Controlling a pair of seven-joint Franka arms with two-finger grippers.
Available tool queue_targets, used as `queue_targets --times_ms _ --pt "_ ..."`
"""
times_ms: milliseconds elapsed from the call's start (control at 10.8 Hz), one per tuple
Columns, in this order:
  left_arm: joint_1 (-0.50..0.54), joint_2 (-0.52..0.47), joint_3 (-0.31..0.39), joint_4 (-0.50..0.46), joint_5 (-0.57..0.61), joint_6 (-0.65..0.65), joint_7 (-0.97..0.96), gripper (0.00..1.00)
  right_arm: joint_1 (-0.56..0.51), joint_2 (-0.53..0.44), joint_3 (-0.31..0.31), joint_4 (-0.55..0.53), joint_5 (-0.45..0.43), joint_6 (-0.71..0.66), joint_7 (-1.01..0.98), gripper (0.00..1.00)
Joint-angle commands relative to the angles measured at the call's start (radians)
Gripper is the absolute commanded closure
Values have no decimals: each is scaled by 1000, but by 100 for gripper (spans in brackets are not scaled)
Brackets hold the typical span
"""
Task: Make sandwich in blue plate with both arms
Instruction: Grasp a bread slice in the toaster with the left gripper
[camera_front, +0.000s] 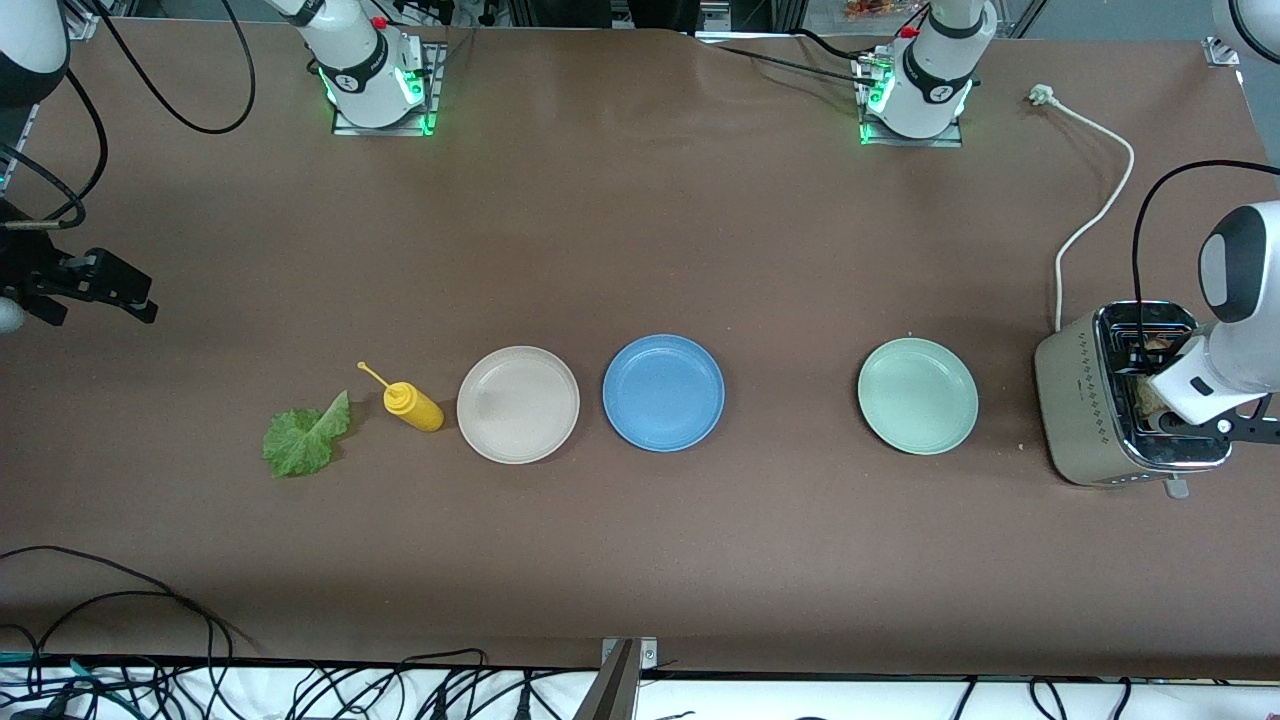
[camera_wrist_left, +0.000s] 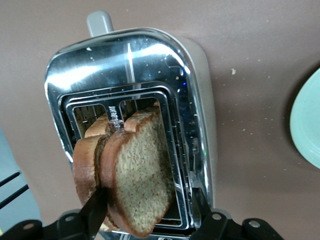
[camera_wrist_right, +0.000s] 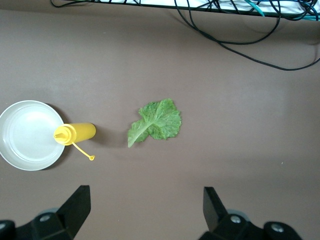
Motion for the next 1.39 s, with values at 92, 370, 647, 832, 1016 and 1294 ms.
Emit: queue_targets --times_ms 92,370,647,832,1016,1294 --pt "9 1 -7 -11 47 14 14 23 -2 8 0 21 14 -4 -6 0" --pt "7 0 -7 -1 64 14 14 24 -2 8 0 21 14 -4 -6 0" --pt "12 0 -9 2 62 16 14 24 -2 8 0 21 14 -5 -6 0" --pt "29 15 -9 -3 62 42 14 24 -2 8 0 21 14 -5 -6 0" --pt "37 18 -10 -3 61 43 14 29 -1 8 0 21 14 -5 -6 0" --pt "37 26 -10 -6 44 43 14 40 -1 8 2 21 14 -4 -6 0"
